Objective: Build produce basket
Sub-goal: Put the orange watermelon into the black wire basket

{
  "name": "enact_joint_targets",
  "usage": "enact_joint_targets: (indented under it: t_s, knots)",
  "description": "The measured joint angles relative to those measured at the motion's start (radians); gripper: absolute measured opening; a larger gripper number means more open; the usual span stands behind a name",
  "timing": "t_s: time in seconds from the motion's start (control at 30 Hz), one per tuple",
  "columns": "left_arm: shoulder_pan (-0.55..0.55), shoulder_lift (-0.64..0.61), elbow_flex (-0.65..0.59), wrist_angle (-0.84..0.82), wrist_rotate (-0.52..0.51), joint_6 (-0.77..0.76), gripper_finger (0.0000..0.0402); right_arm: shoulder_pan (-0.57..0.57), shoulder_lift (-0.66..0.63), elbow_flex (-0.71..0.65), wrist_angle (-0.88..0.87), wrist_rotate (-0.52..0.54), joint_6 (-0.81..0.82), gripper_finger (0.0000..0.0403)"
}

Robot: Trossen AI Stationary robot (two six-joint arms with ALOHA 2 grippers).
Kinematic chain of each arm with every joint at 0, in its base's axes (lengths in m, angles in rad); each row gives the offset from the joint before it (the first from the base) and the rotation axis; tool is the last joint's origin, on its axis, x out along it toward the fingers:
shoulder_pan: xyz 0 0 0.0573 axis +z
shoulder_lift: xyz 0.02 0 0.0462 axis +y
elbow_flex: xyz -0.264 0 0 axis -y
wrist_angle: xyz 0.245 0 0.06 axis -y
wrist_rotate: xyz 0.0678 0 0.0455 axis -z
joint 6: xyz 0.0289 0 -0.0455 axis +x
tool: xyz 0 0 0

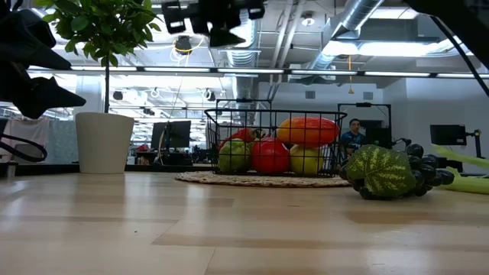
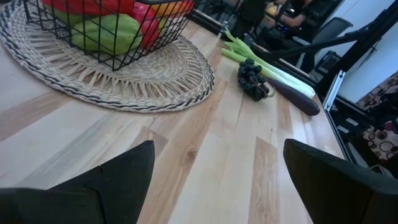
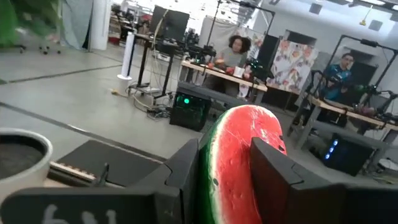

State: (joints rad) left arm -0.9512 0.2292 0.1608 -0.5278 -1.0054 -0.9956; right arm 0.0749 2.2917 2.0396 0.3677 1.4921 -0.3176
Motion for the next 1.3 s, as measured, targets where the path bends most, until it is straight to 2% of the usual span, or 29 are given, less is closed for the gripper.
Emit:
enact_joint_targets:
  t_s: [0.07,0.13,0.3,0.37,0.43,0.53,0.67,0.83,1.03,1.3]
  knots:
    - [0.000,0.000,0.000,0.000,0.000,0.007,0.0341,-0.008,0.000,0.000,-0.115,-0.006,0.096,0.0134]
    - [0.000,0.000,0.000,0.000,0.000,0.007,0.0341,-0.015,0.000,0.000,-0.294,-0.043,0.265,0.0133]
    - [0.000,0.000,0.000,0.000,0.002,0.007,0.0341,-0.047,0.000,0.000,-0.778,-0.253,0.783,0.0133]
    - [0.000,0.000,0.000,-0.001,0.003,0.008,0.0341,-0.068,0.000,0.000,-0.915,-0.309,0.969,0.0134]
    - [0.000,0.000,0.000,-0.001,0.003,0.008,0.0341,-0.089,0.000,0.000,-1.001,-0.345,1.084,0.0134]
    - [0.000,0.000,0.000,-0.001,0.003,0.008,0.0341,-0.116,0.000,0.000,-1.048,-0.395,1.149,0.0134]
    - [0.000,0.000,0.000,-0.002,-0.002,0.008,0.0341,-0.147,0.000,0.000,-1.020,-0.441,1.179,0.0134]
    - [0.000,0.000,0.000,-0.002,-0.002,0.008,0.0341,-0.197,0.000,0.000,-1.018,-0.496,1.289,0.0134]
    - [0.000,0.000,0.000,-0.001,-0.002,0.008,0.0341,-0.224,0.023,-0.001,-1.027,-0.581,1.316,0.0134]
    - [0.000,0.000,0.000,-0.001,-0.002,0.008,0.0341,-0.225,0.019,0.000,-1.069,-0.587,1.315,0.0146]
